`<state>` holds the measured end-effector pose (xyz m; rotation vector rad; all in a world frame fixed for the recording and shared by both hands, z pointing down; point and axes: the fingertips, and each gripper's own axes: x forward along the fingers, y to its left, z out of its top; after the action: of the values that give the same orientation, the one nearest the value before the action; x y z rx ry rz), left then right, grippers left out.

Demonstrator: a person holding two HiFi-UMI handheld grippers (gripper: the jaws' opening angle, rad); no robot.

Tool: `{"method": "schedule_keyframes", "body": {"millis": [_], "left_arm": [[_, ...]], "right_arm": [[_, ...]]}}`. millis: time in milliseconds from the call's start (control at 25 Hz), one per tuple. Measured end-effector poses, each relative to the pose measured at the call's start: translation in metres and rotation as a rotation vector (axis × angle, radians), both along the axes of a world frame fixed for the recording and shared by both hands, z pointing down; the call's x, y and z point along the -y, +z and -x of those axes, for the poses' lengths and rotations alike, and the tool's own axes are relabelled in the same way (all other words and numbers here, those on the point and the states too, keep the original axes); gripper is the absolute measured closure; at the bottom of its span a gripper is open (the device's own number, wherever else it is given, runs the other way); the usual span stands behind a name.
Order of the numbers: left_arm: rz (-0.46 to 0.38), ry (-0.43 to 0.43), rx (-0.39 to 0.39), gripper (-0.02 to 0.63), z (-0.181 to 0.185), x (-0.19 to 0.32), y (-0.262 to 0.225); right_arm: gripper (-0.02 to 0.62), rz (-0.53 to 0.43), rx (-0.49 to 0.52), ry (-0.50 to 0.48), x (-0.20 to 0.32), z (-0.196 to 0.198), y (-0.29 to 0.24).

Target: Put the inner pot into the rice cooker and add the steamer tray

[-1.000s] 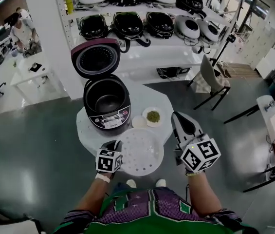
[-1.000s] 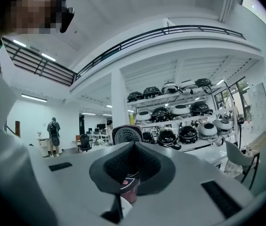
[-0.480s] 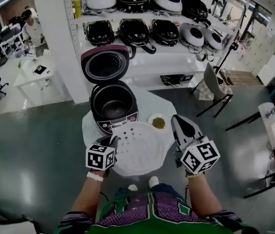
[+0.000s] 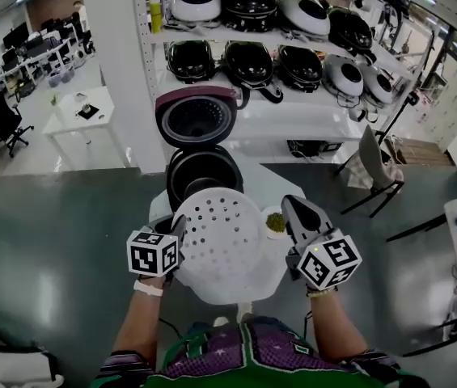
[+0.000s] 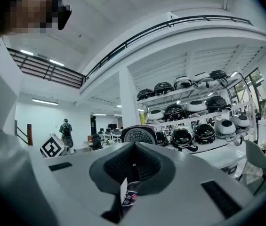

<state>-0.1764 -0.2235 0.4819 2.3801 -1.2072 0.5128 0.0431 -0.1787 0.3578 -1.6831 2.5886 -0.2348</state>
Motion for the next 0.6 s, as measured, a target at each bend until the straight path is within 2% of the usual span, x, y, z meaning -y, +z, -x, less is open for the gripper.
{"method": "schedule_keyframes", "body": {"millis": [280, 600], "left_arm": [[-0.039, -0.061, 0.038, 0.581, 0.005, 0.05, -0.03], [-0.032, -0.105, 0.061, 0.581, 0.0, 0.104, -0.037]], "right_arm": [[0.589, -0.041, 0.018, -0.075, 0.041, 0.003, -0.019], [0.589, -0.046, 0.024, -0.102, 0.073, -0.011, -0.024]]}}
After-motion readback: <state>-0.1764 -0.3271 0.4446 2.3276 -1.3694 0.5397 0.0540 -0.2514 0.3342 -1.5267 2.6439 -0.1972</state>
